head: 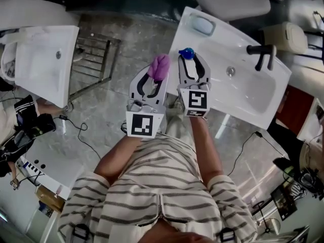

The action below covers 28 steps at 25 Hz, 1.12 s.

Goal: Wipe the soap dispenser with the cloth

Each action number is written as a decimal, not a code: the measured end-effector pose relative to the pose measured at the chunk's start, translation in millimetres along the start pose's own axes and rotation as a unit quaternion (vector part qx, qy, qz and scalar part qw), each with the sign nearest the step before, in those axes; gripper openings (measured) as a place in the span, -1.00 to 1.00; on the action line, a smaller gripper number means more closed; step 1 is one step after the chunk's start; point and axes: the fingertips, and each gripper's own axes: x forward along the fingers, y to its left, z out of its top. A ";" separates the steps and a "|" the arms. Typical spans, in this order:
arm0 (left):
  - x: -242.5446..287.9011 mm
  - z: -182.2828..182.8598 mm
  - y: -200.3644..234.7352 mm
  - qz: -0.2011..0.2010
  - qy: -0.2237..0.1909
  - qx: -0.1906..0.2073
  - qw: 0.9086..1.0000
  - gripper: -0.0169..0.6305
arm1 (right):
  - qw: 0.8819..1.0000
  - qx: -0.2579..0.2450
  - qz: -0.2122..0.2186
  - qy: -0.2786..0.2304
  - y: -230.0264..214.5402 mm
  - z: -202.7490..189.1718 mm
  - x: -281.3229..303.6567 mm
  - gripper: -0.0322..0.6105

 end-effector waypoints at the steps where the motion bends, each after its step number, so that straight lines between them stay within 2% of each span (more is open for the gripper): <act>1: 0.0 -0.8 0.9 -0.001 0.000 0.002 1.000 -0.58 | 1.000 -0.001 -0.002 0.000 0.5 -0.7 1.3 -0.43; 8: 0.7 -3.9 5.3 -0.006 0.005 0.002 1.000 -0.58 | 1.000 0.018 -0.020 0.005 -3.3 -5.8 6.2 -0.52; 11: 0.9 -4.1 5.5 -0.008 0.004 0.003 1.000 -0.58 | 1.000 0.020 -0.024 0.004 -6.5 -6.0 5.3 -0.48; 22: -11.7 -5.4 2.4 -0.023 0.003 0.009 1.000 -0.58 | 0.999 0.030 -0.014 0.001 -7.1 1.3 -11.1 -0.49; 28: -19.0 0.7 -1.9 -0.029 -0.005 0.005 1.000 -0.57 | 1.000 0.023 -0.007 -0.011 -5.4 20.1 -25.3 -0.49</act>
